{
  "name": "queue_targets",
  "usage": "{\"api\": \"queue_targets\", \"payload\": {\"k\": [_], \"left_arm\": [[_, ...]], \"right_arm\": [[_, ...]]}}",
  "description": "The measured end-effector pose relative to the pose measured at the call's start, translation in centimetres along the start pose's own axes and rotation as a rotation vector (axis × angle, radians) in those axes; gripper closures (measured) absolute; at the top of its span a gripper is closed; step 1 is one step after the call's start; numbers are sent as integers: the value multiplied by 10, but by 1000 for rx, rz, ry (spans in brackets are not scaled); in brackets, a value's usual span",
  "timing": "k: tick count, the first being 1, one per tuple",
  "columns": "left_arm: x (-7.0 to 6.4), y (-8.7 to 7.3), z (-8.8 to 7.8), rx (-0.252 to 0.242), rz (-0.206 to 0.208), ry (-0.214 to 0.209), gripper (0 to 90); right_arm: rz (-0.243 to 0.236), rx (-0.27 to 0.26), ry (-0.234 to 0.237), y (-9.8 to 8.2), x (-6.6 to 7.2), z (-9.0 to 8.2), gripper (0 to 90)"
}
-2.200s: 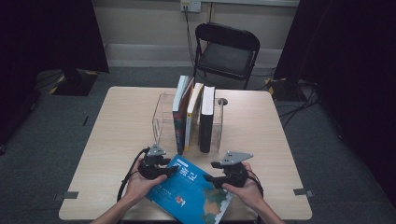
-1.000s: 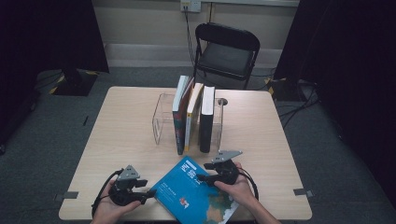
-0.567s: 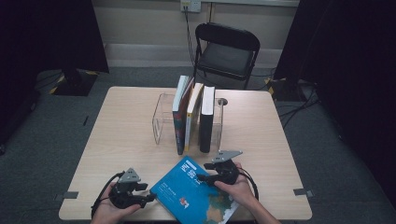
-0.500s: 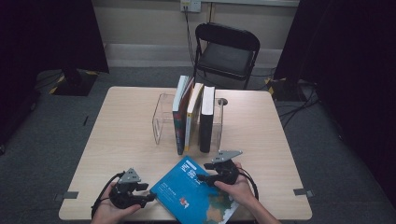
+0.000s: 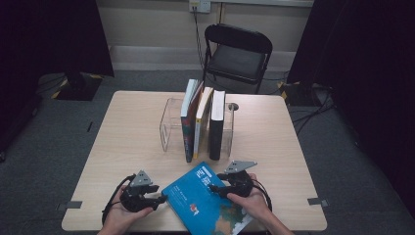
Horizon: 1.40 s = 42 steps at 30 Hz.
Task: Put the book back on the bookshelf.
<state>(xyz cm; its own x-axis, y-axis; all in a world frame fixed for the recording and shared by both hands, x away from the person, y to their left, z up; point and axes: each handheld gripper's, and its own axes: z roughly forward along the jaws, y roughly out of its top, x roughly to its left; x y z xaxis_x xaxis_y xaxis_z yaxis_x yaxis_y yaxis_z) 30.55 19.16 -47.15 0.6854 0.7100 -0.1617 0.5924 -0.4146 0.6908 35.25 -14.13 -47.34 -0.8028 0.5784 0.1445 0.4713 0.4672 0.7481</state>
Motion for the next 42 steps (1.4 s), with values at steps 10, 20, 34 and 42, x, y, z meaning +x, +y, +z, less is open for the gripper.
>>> {"api": "queue_targets", "payload": {"k": [10, 20, 34, 42], "left_arm": [[2, 13, 11, -2, -4, 2, 550], [5, 30, 29, -18, -27, 12, 578], [-12, 22, 21, -37, -71, -100, 447], [-19, 28, 37, 11, -98, -121, 311]], "right_arm": [[29, 6, -35, -9, 0, -11, 419], [54, 13, -77, -22, 3, -27, 363], [46, 2, -75, -29, 5, -34, 348], [52, 16, -48, -30, 6, -34, 322]]}}
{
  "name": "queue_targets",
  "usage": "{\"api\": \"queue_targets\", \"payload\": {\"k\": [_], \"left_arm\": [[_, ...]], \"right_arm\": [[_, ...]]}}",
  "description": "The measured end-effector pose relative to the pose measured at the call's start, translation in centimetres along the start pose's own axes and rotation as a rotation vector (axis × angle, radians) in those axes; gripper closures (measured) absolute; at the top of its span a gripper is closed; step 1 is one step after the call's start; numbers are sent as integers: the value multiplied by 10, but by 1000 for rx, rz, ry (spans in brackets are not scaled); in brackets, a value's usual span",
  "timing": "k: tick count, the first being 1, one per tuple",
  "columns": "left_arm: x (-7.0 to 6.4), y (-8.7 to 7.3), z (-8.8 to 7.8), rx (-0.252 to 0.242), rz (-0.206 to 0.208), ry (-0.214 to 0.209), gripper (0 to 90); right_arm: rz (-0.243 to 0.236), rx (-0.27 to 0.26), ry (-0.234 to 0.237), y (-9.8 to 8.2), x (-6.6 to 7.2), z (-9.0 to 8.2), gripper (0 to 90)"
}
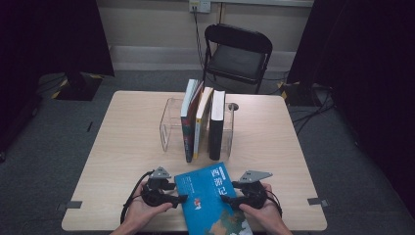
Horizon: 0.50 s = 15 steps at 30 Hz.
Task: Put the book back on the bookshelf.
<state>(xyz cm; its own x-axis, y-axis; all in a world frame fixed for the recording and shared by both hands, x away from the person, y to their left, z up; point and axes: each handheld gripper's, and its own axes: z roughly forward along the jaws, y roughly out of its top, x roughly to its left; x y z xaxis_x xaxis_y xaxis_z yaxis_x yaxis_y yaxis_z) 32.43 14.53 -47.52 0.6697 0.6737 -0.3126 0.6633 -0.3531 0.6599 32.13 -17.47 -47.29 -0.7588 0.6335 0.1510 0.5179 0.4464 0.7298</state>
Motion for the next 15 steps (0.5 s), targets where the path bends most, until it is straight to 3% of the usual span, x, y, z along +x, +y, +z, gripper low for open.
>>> {"api": "queue_targets", "payload": {"k": [3, 15], "left_arm": [[3, 1, -1, 6, -20, -3, 347], [11, 10, 3, -1, -18, 10, 348]], "right_arm": [[-11, 13, 5, 0, 3, 2, 246], [-13, 38, -18, 0, 20, 4, 169]]}}
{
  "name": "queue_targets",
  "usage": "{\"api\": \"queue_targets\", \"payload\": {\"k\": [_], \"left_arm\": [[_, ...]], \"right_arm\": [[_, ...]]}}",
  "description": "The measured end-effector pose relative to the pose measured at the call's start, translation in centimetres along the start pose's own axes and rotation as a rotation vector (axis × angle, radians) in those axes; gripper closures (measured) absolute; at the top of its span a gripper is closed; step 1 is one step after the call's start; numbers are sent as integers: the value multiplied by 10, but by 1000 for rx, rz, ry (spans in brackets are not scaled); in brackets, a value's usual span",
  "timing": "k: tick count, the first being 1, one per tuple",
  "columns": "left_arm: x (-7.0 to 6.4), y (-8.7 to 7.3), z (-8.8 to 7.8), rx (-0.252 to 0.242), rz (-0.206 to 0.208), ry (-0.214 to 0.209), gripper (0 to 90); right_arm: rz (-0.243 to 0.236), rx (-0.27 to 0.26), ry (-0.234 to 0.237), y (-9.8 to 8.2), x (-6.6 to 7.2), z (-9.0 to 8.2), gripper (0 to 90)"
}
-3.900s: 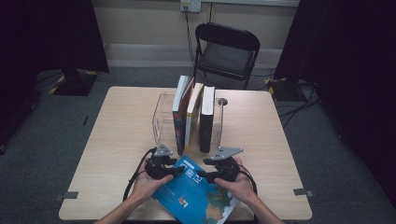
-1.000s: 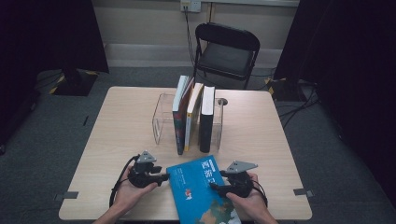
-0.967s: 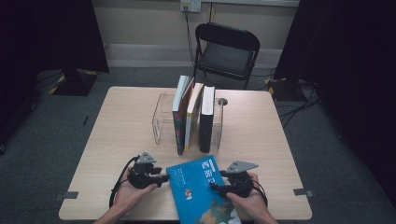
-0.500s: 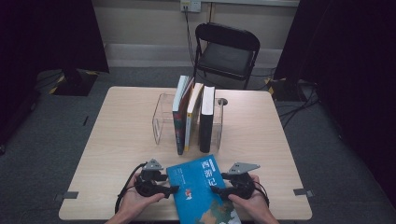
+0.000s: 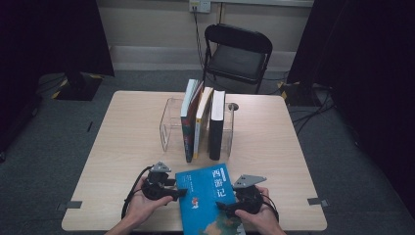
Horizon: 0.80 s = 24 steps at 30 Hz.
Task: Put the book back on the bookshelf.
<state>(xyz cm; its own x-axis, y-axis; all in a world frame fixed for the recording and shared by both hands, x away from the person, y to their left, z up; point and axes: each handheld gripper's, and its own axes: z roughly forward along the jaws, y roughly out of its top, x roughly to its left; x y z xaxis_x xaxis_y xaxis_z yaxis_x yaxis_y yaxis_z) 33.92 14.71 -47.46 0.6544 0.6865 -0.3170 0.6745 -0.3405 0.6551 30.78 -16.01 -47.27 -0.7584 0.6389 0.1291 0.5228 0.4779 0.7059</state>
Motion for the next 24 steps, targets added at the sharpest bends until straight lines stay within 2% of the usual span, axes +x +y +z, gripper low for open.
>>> {"api": "queue_targets", "payload": {"k": [10, 14, 16, 17, 18, 19, 20, 22, 23, 24], "left_arm": [[14, 6, 0, -26, -4, 25, 352], [19, 6, -1, -37, -1, 25, 351], [20, 5, -1, -45, 0, 24, 351], [18, 3, -2, -51, 9, 22, 350], [18, 3, -2, -51, 9, 22, 349], [17, 0, -3, -52, 11, 14, 348], [17, 0, -3, -52, 11, 14, 344], [15, -2, -3, -57, 25, 14, 339], [14, -4, -4, -59, 28, 10, 333], [14, -4, -4, -59, 28, 10, 326]], "right_arm": [[-24, 6, 26, 0, 19, 6, 101], [-31, 1, 40, 1, 21, 8, 103], [-29, -14, 43, 2, 19, 9, 128], [-15, -27, 21, 5, 16, 7, 232], [-15, -27, 21, 5, 16, 7, 232], [-3, -53, 7, 7, 7, 6, 310], [-3, -53, 7, 7, 7, 6, 310], [33, -70, -9, 12, -6, 6, 348], [38, -83, -23, 18, -16, 8, 404], [38, -83, -23, 18, -16, 8, 404]]}}
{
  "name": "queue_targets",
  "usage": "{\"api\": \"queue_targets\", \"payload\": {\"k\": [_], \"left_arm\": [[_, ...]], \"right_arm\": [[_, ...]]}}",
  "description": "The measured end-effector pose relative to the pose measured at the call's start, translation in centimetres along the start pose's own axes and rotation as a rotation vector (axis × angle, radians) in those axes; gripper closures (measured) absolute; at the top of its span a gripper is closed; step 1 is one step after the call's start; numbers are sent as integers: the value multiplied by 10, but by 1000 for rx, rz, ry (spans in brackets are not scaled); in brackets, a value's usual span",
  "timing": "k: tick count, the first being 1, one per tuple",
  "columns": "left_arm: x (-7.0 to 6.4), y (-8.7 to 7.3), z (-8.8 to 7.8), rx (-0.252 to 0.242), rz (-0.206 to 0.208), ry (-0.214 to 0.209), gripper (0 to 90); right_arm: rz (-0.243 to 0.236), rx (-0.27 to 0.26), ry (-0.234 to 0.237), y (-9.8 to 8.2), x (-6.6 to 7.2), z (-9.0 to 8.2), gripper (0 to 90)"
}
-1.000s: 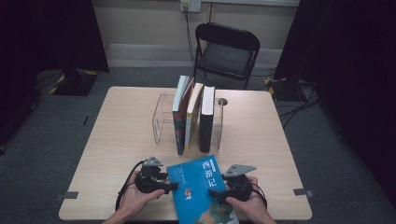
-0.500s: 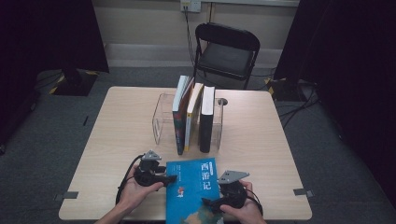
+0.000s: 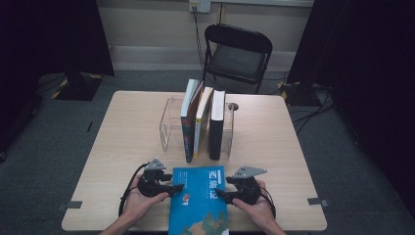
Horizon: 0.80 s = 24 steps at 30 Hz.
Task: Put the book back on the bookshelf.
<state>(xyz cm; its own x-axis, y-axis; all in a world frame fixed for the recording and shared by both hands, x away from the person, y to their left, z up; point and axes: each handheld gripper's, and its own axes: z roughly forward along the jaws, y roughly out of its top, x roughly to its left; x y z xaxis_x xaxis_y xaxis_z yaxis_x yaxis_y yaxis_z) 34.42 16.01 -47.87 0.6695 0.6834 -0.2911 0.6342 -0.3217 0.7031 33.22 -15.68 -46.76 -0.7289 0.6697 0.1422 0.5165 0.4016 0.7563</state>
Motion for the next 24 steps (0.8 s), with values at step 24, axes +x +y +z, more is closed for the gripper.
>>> {"api": "queue_targets", "payload": {"k": [24], "left_arm": [[2, -5, 6, 2, -66, -34, 230]], "right_arm": [[177, -38, -5, 8, -21, 29, 347]]}}
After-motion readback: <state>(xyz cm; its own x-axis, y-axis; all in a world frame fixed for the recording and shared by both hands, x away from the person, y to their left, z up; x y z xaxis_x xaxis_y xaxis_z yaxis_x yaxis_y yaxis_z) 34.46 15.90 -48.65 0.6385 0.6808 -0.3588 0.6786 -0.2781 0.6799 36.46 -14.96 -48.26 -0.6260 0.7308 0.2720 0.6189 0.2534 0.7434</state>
